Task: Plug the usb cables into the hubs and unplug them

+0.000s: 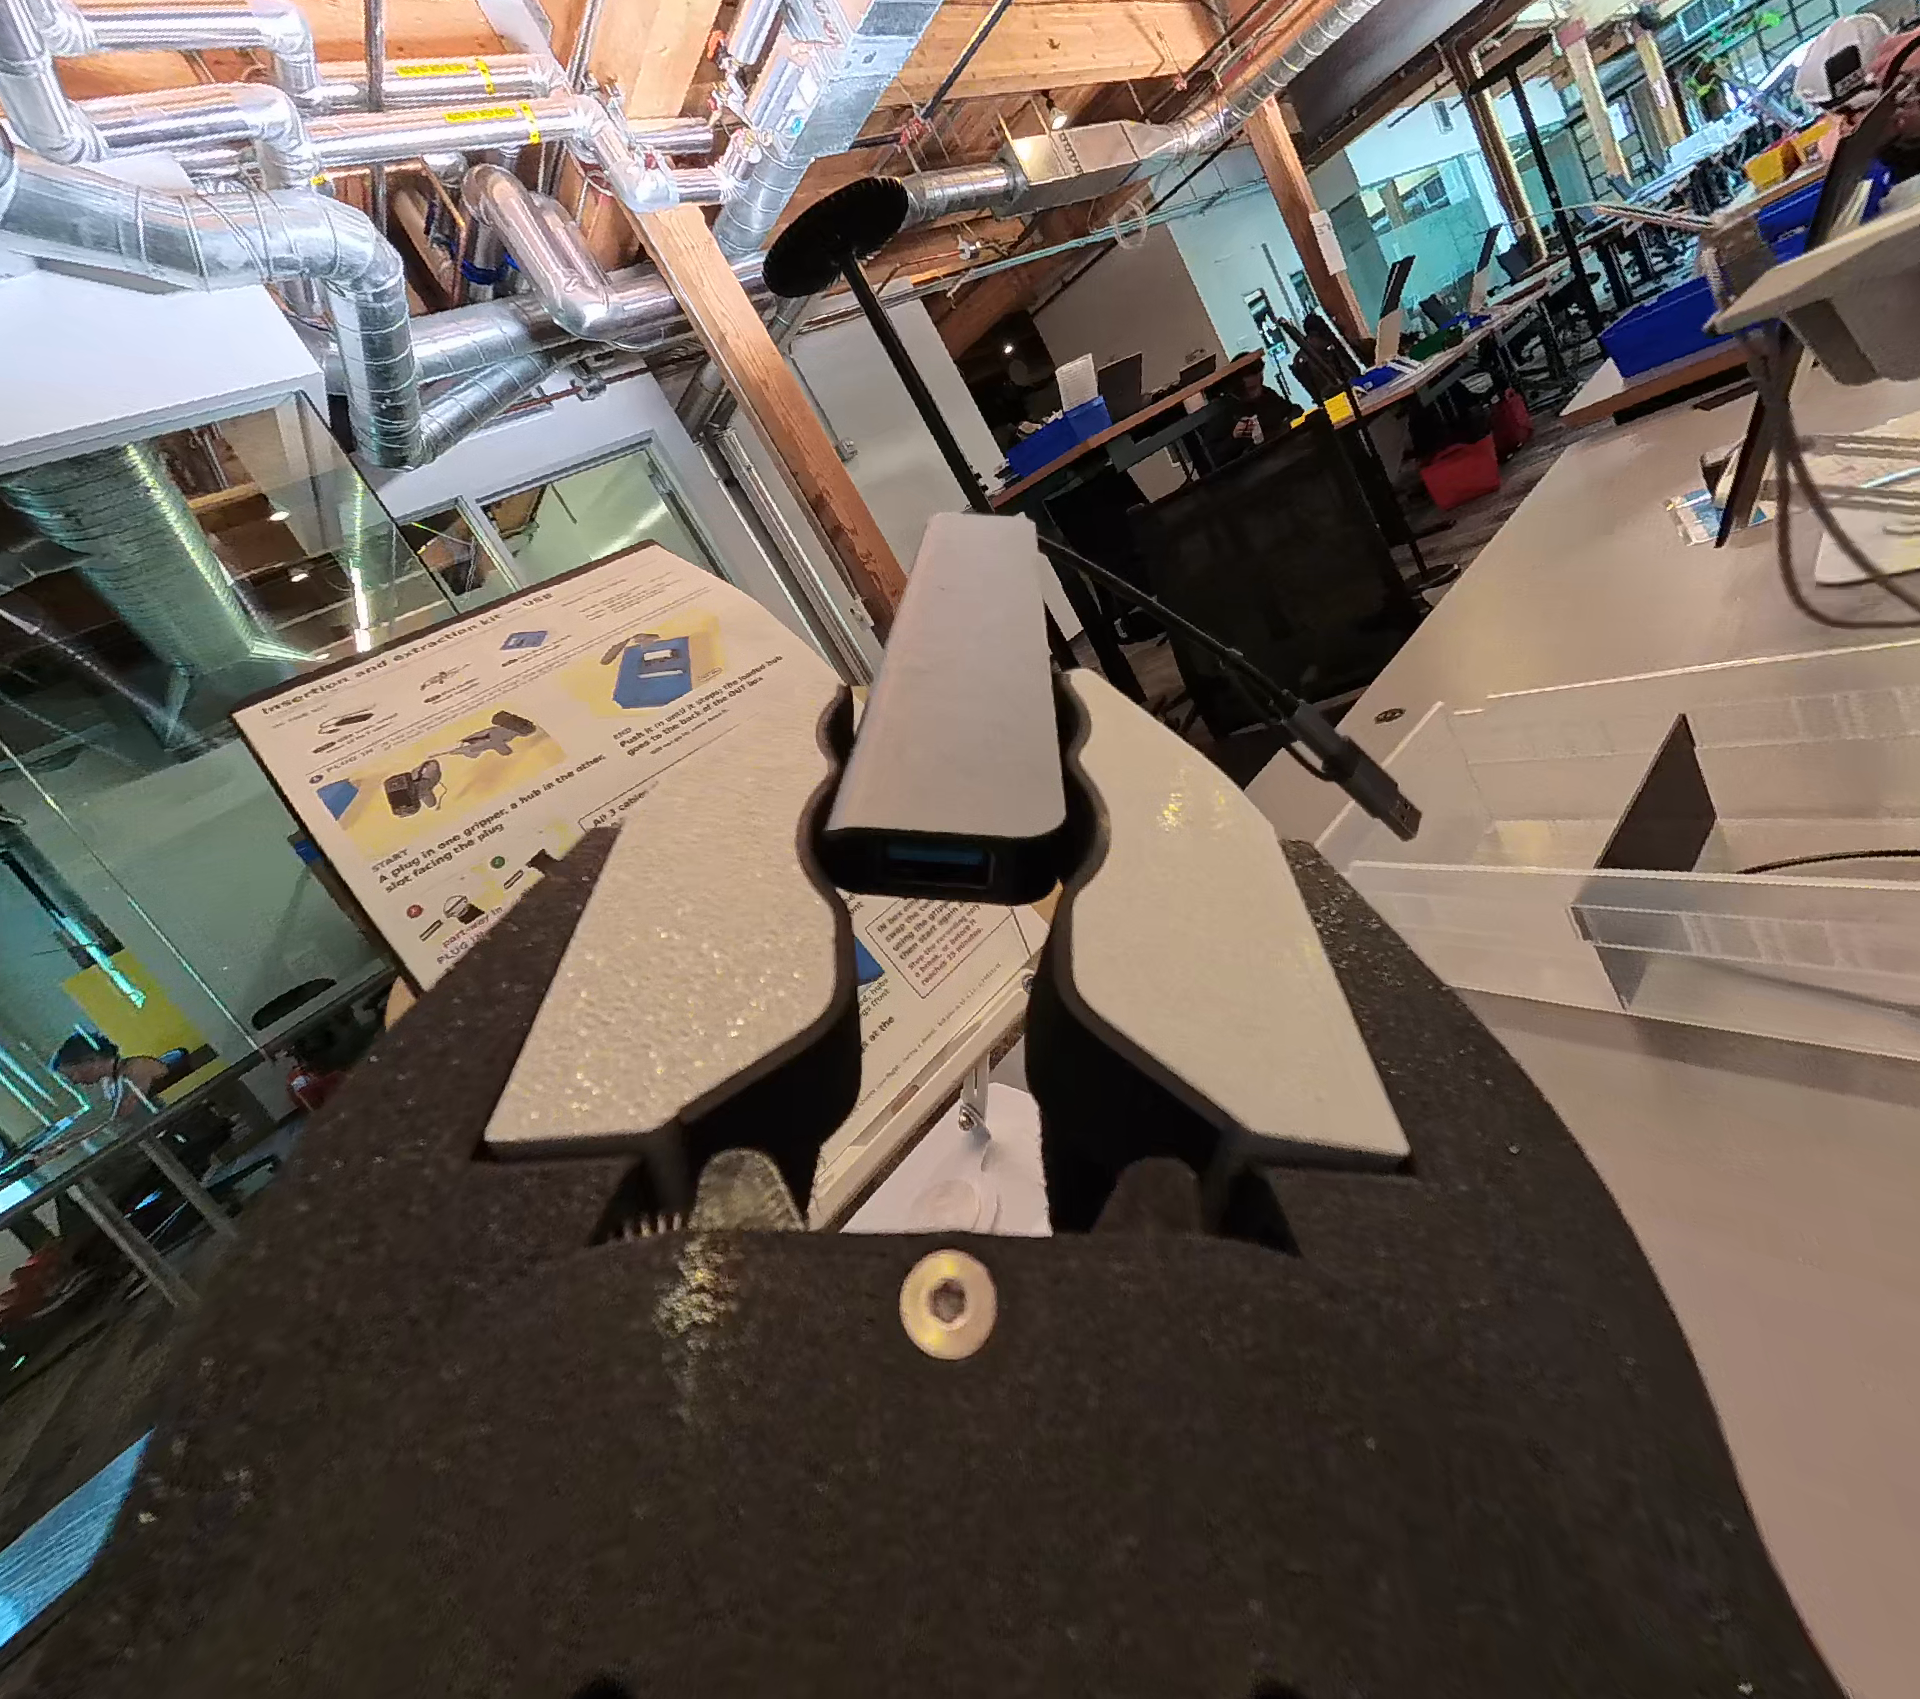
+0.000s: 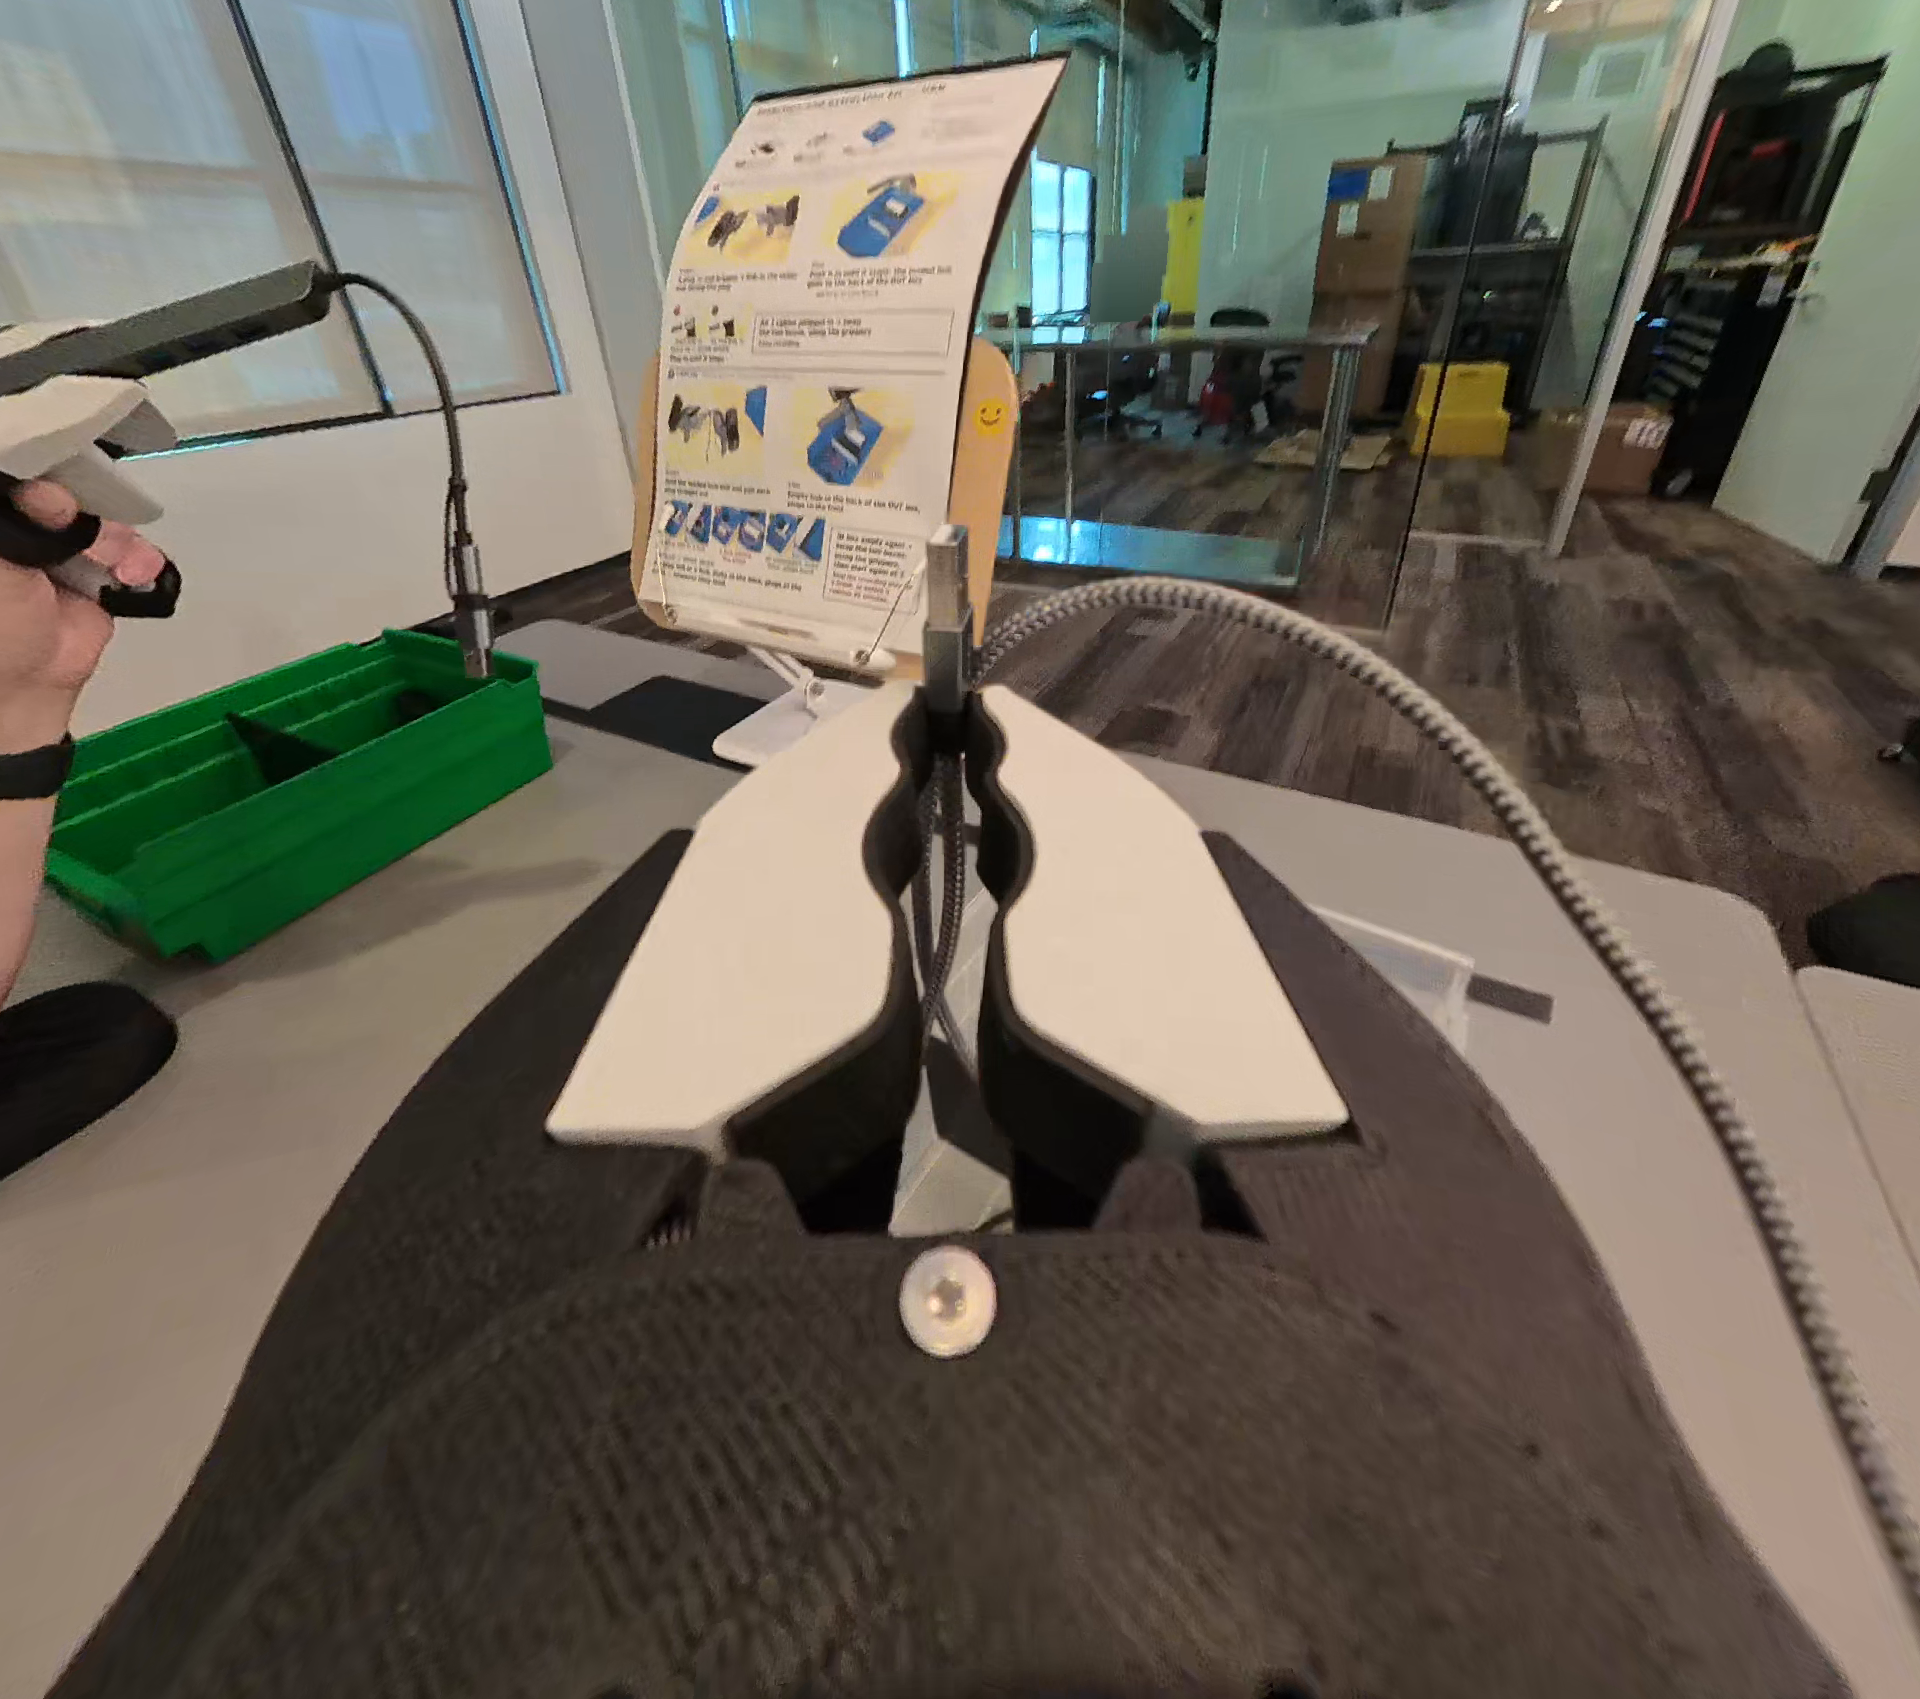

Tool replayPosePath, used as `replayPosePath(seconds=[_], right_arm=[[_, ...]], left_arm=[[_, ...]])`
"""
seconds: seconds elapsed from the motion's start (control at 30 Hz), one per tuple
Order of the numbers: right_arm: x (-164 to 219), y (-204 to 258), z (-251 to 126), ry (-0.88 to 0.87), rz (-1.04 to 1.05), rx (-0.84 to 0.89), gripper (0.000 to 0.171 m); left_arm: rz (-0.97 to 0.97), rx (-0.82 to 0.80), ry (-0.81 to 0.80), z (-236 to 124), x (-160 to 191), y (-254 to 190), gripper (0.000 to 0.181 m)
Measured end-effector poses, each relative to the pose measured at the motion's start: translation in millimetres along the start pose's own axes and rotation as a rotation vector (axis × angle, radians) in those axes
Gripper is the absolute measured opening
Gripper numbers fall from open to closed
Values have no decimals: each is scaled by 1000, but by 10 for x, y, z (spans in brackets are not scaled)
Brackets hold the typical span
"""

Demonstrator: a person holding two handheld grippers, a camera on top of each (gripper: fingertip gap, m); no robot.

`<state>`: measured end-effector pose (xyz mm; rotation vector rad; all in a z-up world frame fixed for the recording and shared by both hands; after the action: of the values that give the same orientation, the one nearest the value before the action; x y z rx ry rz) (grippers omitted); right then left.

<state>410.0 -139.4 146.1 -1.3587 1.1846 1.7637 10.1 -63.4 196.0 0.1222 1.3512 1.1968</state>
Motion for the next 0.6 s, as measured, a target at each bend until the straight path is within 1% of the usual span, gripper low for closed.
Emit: replayPosePath(seconds=[0.23,0.33,0.4,0.5,0.6], right_arm=[[78,-5,141,48,-5,-5,6],[-13,186,183,22,-63,-26,6],[11,247,234,54,-111,0,6],[290,99,372,213,-107,39,6],[771,-205,460,461,-53,91,6]], left_arm=[[4,13,3,31,4,-48,35],[4,13,4,32,5,-48,35],[1,13,3,30,6,-44,35],[-1,11,1,24,4,-34,35],[-2,7,-7,5,-18,-20,35]])
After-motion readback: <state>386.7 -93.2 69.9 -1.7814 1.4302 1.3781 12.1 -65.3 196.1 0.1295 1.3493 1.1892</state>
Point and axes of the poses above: each gripper's, where its closed fingertips meet, z out along the fingers, x out of its underside, y = z × x across the jaws, the point moved 2 cm from there along -z, back along the fingers, and after that the axes turned 14 degrees about z, right-handed, at the moved point
